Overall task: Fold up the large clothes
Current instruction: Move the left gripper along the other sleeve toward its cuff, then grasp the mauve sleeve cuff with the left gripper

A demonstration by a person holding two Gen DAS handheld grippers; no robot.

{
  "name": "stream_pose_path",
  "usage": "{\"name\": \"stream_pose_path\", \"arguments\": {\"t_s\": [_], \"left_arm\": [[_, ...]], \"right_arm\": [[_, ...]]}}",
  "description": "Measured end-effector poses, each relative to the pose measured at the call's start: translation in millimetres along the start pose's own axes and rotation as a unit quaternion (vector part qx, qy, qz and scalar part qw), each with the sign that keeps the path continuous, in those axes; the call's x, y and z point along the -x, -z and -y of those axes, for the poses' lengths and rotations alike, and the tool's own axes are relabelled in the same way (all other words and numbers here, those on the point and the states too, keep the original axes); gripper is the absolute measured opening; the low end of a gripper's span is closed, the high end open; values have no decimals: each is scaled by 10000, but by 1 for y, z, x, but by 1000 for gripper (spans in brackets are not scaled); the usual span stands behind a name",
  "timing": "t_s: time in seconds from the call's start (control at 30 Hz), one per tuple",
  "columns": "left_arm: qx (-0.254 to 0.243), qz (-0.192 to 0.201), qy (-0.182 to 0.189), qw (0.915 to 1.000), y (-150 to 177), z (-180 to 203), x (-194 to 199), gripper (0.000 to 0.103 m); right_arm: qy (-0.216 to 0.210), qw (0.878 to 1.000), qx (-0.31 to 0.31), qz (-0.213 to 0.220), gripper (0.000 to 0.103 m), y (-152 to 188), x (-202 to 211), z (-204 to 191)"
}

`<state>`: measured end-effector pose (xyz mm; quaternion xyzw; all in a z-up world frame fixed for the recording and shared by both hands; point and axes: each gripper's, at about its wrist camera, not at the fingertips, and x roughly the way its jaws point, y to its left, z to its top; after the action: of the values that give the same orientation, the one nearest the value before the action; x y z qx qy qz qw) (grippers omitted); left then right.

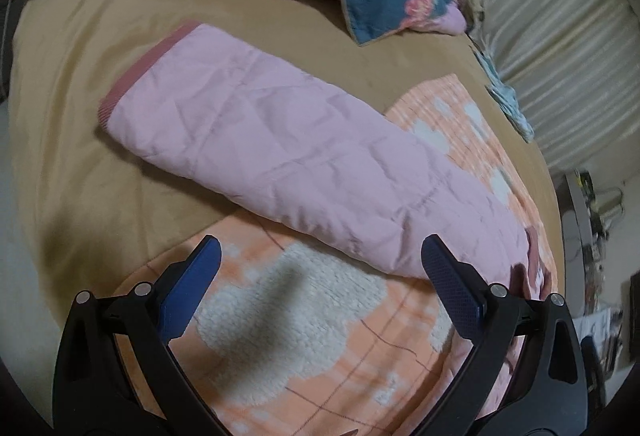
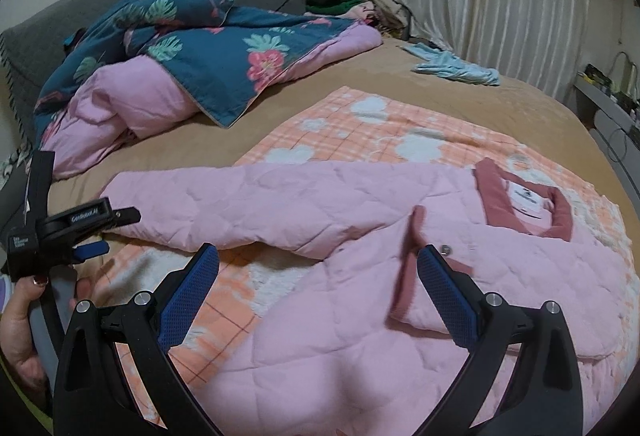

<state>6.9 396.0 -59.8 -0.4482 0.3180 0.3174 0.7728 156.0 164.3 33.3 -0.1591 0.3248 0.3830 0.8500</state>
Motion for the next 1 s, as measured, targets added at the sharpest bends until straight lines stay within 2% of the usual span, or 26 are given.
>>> {"name": "stream_pose_path", "arguments": {"t_s": [0.33,0.43,0.7,0.8,0.9,0.97,1.0], "left_arm": [[714,-85,-173,9973,-6,-28,-15,94],[1007,-197,-46,9947,-8,-39,-21,94],[1589,-197,-71,9871,-22,-55,-38,94],[1697,-13,-139,9854,-33,-57,-42,94],[1574,84,-181,9873,-44,-56,-48,94],[1477,199,-193,9886,-49,-56,-48,79],[1446,262,-256,9888,-49,-56,-46,54]], "right_arm": [[-128,9995,243,-166,99,-9,-32,-20],[-180,9994,226,-190,99,-11,-38,-21],[-266,9993,70,-244,99,-4,-45,-16],[-253,9993,-80,-281,99,2,-44,-7],[-207,9991,-228,-276,99,8,-39,5],[-159,9990,-322,-252,99,11,-34,14],[-144,9989,-382,-242,99,13,-31,19]]}}
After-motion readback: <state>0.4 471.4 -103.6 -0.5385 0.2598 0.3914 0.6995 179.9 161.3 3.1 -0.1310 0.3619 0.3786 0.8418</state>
